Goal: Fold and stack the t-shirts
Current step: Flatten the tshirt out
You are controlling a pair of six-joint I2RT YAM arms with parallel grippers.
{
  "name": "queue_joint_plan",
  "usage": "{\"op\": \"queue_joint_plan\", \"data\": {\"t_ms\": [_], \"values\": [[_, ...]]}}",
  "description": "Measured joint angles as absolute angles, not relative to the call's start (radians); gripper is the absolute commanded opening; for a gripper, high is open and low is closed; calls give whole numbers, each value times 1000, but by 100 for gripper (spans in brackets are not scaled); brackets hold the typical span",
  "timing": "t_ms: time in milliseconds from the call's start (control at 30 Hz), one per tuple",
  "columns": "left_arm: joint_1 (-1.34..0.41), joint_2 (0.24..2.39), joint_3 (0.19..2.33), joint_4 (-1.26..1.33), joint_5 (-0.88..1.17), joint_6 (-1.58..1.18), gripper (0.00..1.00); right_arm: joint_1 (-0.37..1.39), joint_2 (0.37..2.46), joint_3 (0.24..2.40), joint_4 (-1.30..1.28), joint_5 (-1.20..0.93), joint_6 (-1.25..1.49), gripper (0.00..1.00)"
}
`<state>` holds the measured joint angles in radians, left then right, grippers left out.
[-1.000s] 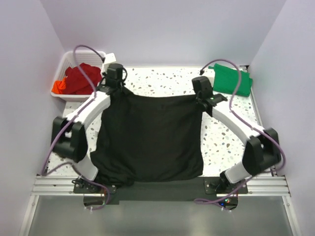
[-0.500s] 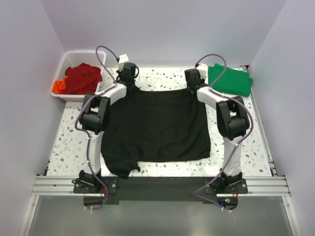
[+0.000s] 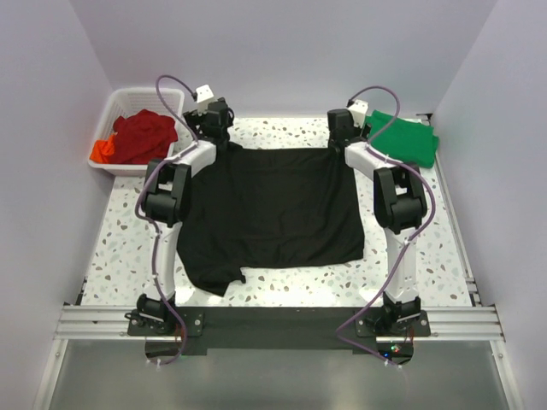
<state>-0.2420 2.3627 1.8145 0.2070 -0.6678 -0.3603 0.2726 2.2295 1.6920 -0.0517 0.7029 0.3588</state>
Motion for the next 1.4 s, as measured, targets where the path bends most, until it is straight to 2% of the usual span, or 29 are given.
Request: {"op": "queue_joint_plan", "data": {"t_ms": [233,367,533,767,900,1200,1400], "values": [[-241,2301,1742,236,-628,-347,100,275,2181,1670,-67,679,358,70],[-241,2282,1827,86,-592,-371,98,284,2102,1663,-117,621,358,66],[-240,2216,1811,-85,-526,-451,94,309,2030,1660,-204,524,369,66],[-244,2086,1689,-321,-426,-560,94,397,1962,1527,-339,430,412,71],[-259,1995,1543,-389,-383,-591,94,442,1958,1411,-376,369,447,75],[-326,1905,1275,-451,-336,-622,94,451,1838,1207,-410,300,483,77],[-326,1902,1254,-456,-337,-637,94,451,1800,1163,-397,296,479,77]]}}
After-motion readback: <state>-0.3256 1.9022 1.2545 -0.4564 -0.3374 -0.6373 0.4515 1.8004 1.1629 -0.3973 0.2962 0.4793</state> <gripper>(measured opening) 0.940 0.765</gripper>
